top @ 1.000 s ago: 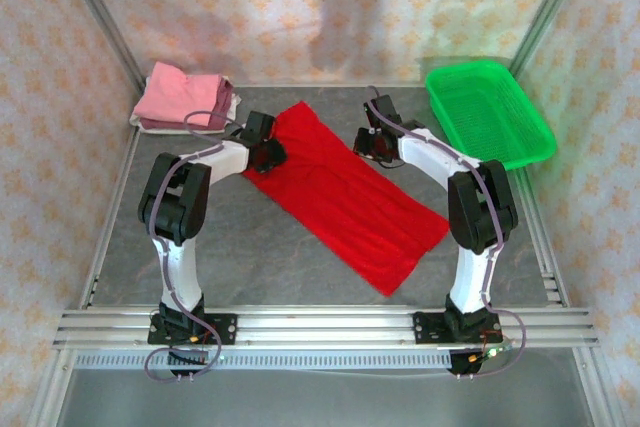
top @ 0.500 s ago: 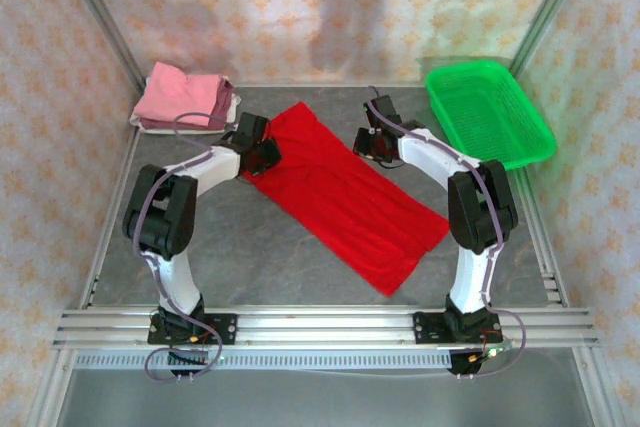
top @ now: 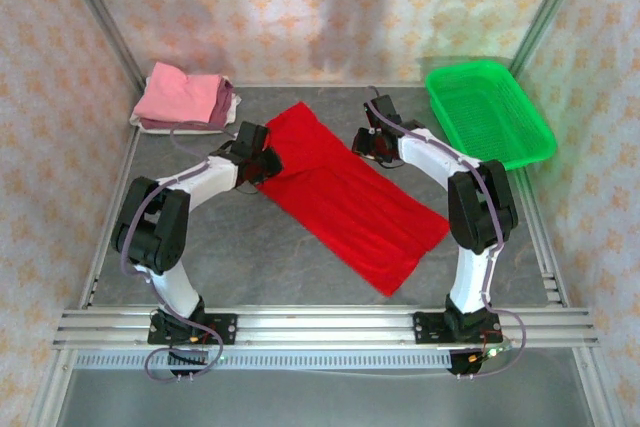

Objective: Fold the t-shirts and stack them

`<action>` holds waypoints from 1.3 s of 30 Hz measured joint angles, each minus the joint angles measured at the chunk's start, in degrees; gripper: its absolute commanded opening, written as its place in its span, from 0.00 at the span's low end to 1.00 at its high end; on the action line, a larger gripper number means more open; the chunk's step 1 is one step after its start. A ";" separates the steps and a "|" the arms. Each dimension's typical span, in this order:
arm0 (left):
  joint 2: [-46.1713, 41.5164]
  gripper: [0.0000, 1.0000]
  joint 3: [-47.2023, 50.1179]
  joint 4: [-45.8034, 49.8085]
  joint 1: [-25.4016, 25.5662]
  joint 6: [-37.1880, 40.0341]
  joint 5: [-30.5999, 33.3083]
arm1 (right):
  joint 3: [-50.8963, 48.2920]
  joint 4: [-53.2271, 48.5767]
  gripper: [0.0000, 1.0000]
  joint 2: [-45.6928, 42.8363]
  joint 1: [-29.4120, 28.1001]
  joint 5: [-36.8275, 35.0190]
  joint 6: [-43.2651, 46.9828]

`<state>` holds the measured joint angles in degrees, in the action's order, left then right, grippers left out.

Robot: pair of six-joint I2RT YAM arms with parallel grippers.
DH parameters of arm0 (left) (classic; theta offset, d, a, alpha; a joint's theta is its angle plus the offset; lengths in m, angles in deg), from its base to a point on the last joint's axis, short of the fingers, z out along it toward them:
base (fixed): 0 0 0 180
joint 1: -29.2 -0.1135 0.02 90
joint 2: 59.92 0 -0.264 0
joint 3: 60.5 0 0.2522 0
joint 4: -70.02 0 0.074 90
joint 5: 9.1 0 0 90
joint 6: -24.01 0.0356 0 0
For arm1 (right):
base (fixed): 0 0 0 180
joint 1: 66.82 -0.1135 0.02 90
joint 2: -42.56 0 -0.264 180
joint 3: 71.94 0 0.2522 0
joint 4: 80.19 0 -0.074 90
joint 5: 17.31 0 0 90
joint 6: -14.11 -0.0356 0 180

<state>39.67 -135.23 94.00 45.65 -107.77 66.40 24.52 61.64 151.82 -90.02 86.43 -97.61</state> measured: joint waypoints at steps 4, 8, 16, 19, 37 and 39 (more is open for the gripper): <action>-2.51 0.12 3.37 0.70 0.07 -0.48 0.87 | 0.87 -0.63 0.35 0.09 0.00 0.00 0.59; -6.54 0.13 4.35 2.38 0.07 -0.31 3.30 | 3.10 -1.51 0.35 0.63 0.00 0.04 1.03; -0.37 0.14 -3.80 2.75 -2.05 0.83 4.72 | 5.42 -1.88 0.35 2.08 0.00 0.50 1.03; 4.81 0.14 -6.10 1.51 -3.28 0.17 5.27 | 5.40 -1.86 0.35 2.08 0.00 0.46 1.03; 31.19 0.07 -32.04 -4.83 -4.87 -2.99 -0.44 | -27.56 26.67 0.40 -18.71 0.63 -10.03 -1.09; 36.33 0.07 -40.54 -2.93 -5.01 -1.64 -2.29 | -30.47 30.01 0.40 -19.17 1.68 -10.38 -2.03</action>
<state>76.00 -175.78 91.07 40.64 -109.41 64.10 -5.95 91.65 132.65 -88.34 76.05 -99.64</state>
